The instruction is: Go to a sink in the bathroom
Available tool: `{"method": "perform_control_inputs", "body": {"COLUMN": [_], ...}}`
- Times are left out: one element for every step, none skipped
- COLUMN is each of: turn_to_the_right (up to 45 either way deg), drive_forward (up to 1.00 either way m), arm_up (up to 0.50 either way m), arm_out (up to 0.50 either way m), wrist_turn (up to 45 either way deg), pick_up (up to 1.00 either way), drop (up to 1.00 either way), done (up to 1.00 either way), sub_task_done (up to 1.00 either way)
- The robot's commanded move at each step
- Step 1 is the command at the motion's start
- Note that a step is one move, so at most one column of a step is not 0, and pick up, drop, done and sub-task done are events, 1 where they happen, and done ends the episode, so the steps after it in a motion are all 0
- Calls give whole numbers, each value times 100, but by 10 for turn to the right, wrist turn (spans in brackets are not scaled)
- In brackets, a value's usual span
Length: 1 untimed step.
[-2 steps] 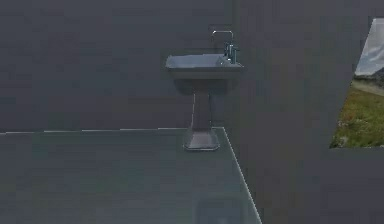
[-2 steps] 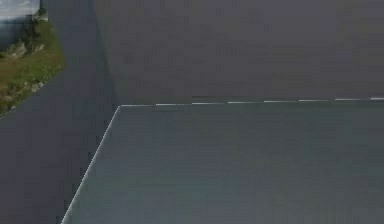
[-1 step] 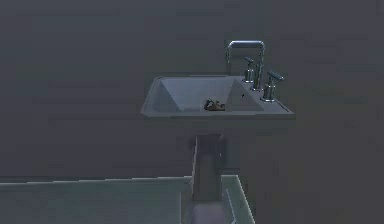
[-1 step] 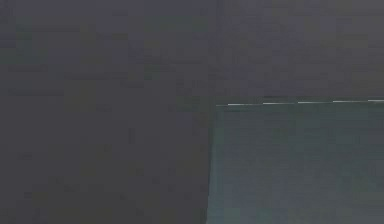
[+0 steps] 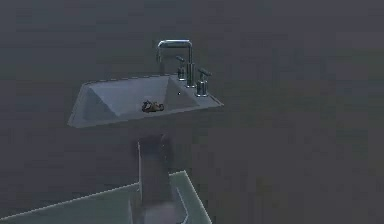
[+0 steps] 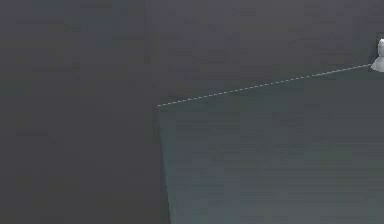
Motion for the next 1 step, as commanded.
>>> {"method": "perform_control_inputs", "body": {"turn_to_the_right": [0], "drive_forward": [10], "arm_up": [0], "arm_out": [0], "wrist_turn": [0], "pick_up": [0], "drop": [0], "done": [0], "sub_task_done": [0]}}
